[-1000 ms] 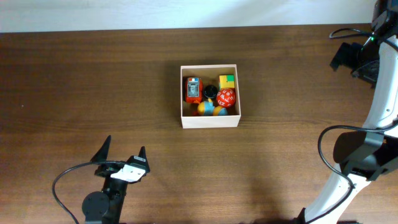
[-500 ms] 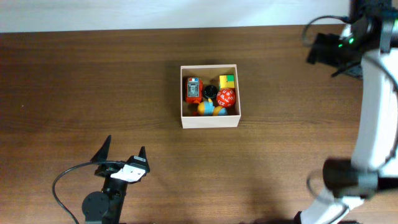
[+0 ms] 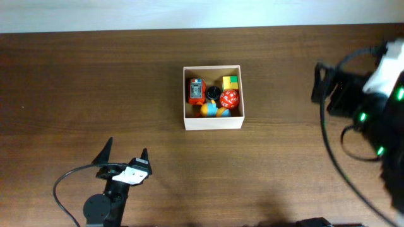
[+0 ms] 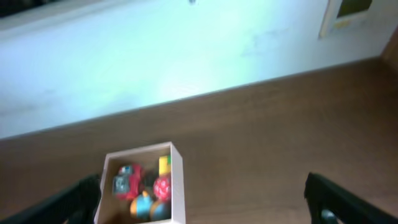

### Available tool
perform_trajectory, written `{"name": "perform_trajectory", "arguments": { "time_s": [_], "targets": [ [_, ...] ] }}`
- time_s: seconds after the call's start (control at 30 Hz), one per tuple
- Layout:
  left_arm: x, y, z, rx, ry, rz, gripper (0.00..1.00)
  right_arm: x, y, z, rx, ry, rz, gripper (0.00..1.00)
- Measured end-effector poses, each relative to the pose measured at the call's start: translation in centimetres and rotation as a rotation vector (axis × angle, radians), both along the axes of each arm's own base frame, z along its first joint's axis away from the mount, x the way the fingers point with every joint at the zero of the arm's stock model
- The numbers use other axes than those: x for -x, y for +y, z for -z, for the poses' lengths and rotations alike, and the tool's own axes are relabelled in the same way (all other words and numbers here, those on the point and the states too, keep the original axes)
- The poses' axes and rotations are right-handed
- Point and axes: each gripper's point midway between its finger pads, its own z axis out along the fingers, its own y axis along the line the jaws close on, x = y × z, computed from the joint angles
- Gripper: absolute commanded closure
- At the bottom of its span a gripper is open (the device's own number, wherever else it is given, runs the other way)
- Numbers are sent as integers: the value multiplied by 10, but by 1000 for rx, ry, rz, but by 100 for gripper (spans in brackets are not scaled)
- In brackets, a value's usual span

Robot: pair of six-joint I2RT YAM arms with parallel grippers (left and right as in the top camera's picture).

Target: Pack container

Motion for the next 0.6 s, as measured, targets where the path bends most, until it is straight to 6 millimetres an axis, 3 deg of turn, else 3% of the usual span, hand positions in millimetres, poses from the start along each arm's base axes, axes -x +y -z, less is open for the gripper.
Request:
{"name": "perform_trajectory", "arguments": {
  "time_s": [0.1, 0.27, 0.6],
  "targets": [
    [0, 0, 0, 0, 0, 0, 1, 2, -3, 15, -17, -83, 4, 1],
    [0, 0, 0, 0, 0, 0, 1, 13, -11, 61, -33, -193, 19, 1],
    [0, 0, 0, 0, 0, 0, 1, 35, -5, 139, -56, -431, -25, 1]
  ]
}}
